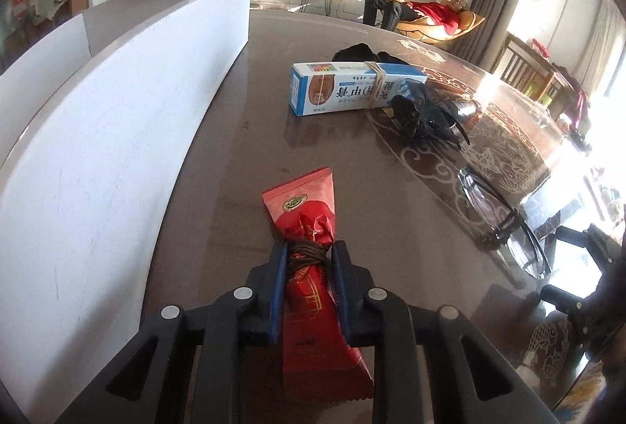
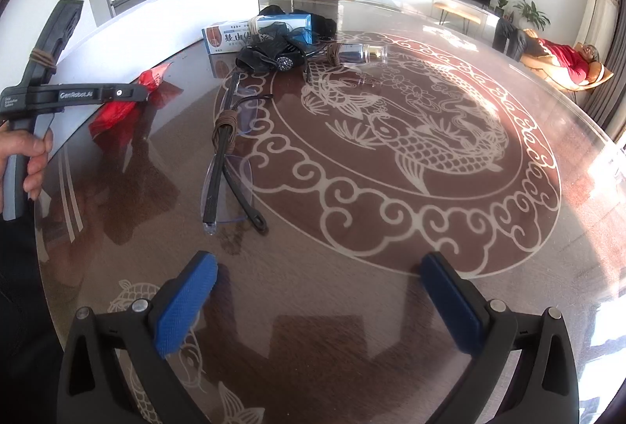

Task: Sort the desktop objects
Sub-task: 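Move the open left tool down around the red wrapped candy, then close the left tool on the candy while the right tool grasps the black-framed glasses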

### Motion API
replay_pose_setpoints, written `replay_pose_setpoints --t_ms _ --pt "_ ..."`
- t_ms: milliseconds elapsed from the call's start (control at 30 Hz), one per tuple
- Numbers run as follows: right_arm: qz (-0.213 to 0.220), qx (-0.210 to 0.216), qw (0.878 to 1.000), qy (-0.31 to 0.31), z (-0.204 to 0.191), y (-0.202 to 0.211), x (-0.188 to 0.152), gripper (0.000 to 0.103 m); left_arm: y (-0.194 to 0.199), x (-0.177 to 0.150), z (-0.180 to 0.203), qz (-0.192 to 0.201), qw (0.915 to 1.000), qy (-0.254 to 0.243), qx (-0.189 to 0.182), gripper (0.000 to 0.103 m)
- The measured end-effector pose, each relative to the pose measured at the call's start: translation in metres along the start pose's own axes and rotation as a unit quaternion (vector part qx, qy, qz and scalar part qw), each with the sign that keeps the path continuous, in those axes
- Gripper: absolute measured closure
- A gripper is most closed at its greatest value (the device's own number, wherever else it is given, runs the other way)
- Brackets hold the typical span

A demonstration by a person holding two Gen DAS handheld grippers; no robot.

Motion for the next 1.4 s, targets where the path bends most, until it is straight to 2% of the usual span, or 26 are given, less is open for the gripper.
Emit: replay_pose_setpoints --t_ms 67,100,133,200,233,367,467,500,533,667,800,1000,1167,1233,1267,1333,1400 --pt "0.000 0.000 1.000 0.000 0.000 0.000 0.000 0.000 0.010 -0.015 0.002 0.006 0.9999 -0.011 -0.003 0.076" --pt "0.000 0.000 1.000 0.000 0.000 0.000 0.000 0.000 0.012 -0.019 0.004 0.008 0.9999 -0.012 -0.008 0.066" --pt "0.000 0.000 1.000 0.000 0.000 0.000 0.000 0.000 0.013 -0.021 0.008 0.006 0.9998 -0.013 -0.015 0.052" --pt "0.000 0.000 1.000 0.000 0.000 0.000 0.000 0.000 0.010 -0.021 0.018 0.003 0.9995 -0.017 -0.028 0.033" --pt "0.000 0.000 1.000 0.000 0.000 0.000 0.000 0.000 0.009 -0.022 0.022 0.007 0.9994 -0.023 -0.023 0.028" --pt "0.000 0.000 1.000 0.000 0.000 0.000 0.000 0.000 0.004 -0.031 0.041 0.024 0.9962 -0.078 0.030 0.021" --pt "0.000 0.000 1.000 0.000 0.000 0.000 0.000 0.000 0.008 -0.032 0.036 0.024 0.9967 -0.074 0.025 0.020" --pt "0.000 0.000 1.000 0.000 0.000 0.000 0.000 0.000 0.008 -0.031 0.033 0.023 0.9972 -0.068 0.024 0.014" --pt "0.000 0.000 1.000 0.000 0.000 0.000 0.000 0.000 0.007 -0.030 0.031 0.016 0.9978 -0.061 0.023 0.000" --pt "0.000 0.000 1.000 0.000 0.000 0.000 0.000 0.000 0.002 -0.033 0.035 0.008 0.9968 -0.070 0.037 0.000" --pt "0.000 0.000 1.000 0.000 0.000 0.000 0.000 0.000 0.002 -0.033 0.036 0.009 0.9969 -0.071 0.035 0.000" --pt "0.000 0.000 1.000 0.000 0.000 0.000 0.000 0.000 0.003 -0.034 0.035 0.015 0.9971 -0.063 0.040 0.000" --pt "-0.009 0.002 1.000 0.006 0.000 -0.001 0.001 0.000 0.003 -0.035 0.034 0.003 0.9973 -0.056 0.048 0.000" --pt "-0.059 0.028 0.998 0.016 -0.001 -0.004 0.012 0.004 0.004 -0.036 0.034 -0.011 0.9971 -0.055 0.052 0.000" --pt "-0.061 0.042 0.997 0.010 0.000 -0.002 0.021 0.007 0.004 -0.035 0.034 -0.019 0.9968 -0.057 0.054 0.000" --pt "-0.037 0.083 0.996 0.003 -0.003 0.007 0.046 0.009 0.002 -0.033 0.035 -0.037 0.9960 -0.059 0.055 0.000" --pt "-0.041 0.089 0.995 0.015 -0.011 0.004 0.075 0.009 -0.001 -0.029 0.035 -0.044 0.9956 -0.057 0.060 0.000"
Point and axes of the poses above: each gripper's, at about its wrist camera, not at the fingertips, and y roughly against the way its jaws point, z to its right, x to its top, the point moved 3 cm from there along -y, roughly the way its jaws point, and after that the axes turned 11 degrees about y, right-handed, at the moved point
